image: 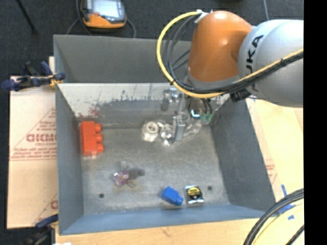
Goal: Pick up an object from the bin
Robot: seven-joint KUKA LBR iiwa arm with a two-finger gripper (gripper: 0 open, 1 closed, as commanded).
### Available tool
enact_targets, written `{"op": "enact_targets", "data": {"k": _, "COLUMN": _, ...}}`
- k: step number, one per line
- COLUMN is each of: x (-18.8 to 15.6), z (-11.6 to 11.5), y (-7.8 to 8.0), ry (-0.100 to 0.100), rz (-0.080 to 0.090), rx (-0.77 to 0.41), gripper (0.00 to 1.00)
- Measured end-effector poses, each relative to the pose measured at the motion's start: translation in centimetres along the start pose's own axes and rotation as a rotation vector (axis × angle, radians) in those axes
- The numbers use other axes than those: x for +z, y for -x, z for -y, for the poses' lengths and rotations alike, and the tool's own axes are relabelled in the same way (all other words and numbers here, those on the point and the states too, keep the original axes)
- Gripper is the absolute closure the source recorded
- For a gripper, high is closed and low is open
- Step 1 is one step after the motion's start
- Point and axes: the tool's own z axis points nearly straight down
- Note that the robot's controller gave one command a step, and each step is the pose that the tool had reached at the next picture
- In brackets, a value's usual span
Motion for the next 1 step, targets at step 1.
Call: {"op": "enact_targets", "data": {"k": 1, "x": 14.15, "z": -4.61, "y": -1.16, "ry": 0.002, "rz": -0.001, "rx": -0.018, "gripper": 0.0}}
